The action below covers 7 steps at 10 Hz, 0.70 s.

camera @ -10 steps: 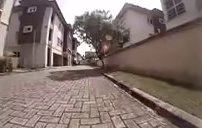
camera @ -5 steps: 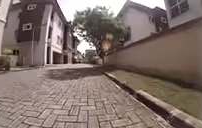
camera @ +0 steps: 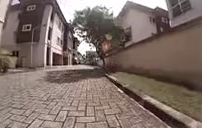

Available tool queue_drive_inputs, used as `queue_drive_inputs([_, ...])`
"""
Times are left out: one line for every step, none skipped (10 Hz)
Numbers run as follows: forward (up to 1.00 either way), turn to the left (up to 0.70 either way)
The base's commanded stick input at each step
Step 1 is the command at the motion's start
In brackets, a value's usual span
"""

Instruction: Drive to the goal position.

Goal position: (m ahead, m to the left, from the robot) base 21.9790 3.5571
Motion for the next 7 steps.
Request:
queue_drive_inputs([0.50,0.00])
queue_drive_inputs([0.50,0.00])
queue_drive_inputs([0.50,0.00])
queue_drive_inputs([0.50,0.00])
queue_drive_inputs([0.50,0.00])
queue_drive_inputs([0.50,0.00])
queue_drive_inputs([0.50,0.00])
